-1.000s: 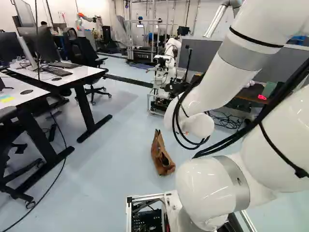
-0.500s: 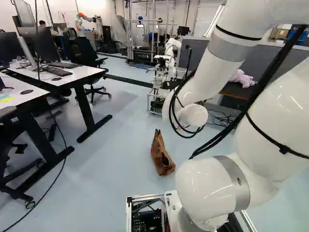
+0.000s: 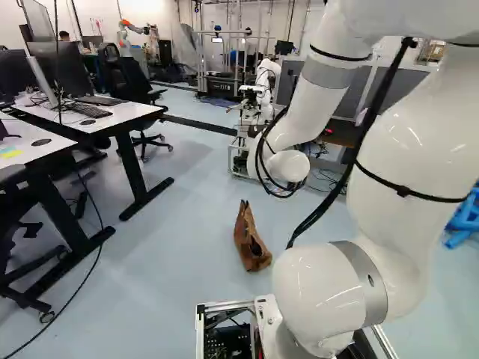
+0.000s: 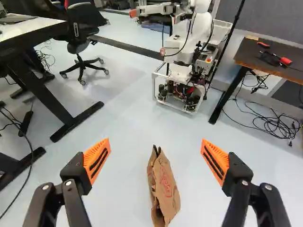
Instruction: Pick up the bag on the ground and place it on the table
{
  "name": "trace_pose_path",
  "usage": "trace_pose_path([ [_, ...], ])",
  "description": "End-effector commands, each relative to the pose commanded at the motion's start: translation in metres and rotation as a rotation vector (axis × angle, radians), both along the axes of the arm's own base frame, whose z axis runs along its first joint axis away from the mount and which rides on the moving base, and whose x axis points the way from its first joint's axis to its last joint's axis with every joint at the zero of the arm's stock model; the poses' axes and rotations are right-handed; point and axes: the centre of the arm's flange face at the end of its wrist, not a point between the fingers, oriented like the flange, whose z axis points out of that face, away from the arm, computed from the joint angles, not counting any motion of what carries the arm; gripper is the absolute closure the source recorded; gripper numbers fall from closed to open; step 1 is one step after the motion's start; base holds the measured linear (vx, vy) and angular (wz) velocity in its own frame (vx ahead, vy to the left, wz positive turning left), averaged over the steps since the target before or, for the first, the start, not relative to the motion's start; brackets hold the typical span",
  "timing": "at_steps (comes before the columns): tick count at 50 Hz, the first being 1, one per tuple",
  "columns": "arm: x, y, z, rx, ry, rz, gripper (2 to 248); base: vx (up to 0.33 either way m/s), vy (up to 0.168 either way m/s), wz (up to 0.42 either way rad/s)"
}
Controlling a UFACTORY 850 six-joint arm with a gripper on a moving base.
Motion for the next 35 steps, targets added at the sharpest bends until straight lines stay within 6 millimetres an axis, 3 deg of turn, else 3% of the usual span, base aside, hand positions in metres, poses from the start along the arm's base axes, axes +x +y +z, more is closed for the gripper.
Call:
trace_pose_path([
  [35, 0.071, 0.006, -0.052, -0.001, 0.181, 0.013, 3, 0.000, 0.000, 0.000],
])
